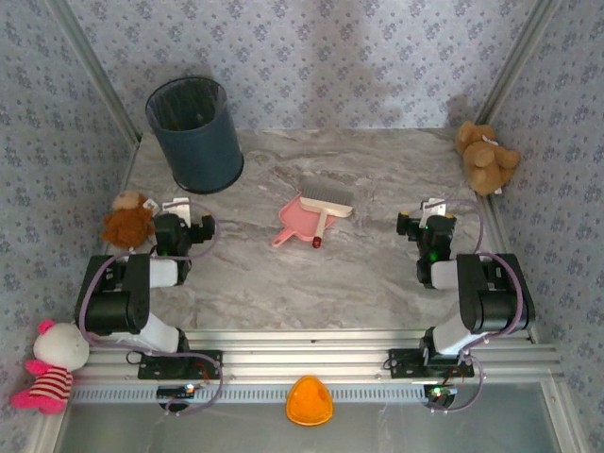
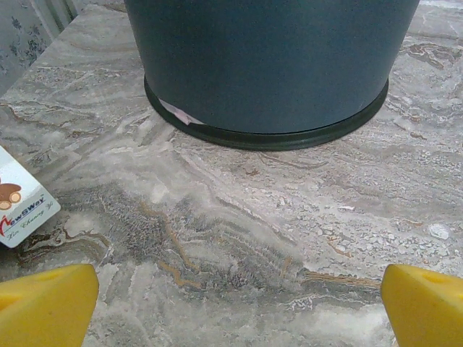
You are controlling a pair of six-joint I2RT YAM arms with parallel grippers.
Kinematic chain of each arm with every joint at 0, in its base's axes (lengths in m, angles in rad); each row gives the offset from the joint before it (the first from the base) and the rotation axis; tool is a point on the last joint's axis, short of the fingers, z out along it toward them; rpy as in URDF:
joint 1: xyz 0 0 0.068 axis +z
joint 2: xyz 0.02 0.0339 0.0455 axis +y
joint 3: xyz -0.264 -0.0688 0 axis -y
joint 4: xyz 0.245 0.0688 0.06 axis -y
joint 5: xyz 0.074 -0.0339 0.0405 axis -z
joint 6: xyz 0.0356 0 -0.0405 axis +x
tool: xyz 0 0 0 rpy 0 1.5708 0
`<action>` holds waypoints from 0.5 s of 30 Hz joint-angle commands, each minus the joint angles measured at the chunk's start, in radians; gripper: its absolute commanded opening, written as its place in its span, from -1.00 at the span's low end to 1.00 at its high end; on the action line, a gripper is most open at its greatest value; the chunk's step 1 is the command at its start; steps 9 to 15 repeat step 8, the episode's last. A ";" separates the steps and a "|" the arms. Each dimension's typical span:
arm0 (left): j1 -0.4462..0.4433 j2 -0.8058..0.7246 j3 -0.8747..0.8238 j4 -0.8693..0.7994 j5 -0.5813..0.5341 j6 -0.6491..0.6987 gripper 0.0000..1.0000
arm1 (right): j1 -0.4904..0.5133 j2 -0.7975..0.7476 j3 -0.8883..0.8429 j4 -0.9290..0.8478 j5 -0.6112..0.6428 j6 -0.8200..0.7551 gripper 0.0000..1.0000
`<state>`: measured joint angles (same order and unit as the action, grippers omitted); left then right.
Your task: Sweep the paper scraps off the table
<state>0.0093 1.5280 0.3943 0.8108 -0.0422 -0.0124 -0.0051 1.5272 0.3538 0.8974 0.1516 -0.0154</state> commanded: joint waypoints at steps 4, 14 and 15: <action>0.004 0.007 0.023 -0.002 -0.007 -0.012 0.99 | -0.006 0.008 0.012 -0.010 -0.007 0.009 1.00; 0.005 0.006 0.020 0.001 -0.007 -0.012 0.99 | -0.006 0.006 0.012 -0.011 -0.007 0.009 1.00; 0.005 0.006 0.020 0.001 -0.007 -0.012 0.99 | -0.006 0.006 0.012 -0.011 -0.007 0.009 1.00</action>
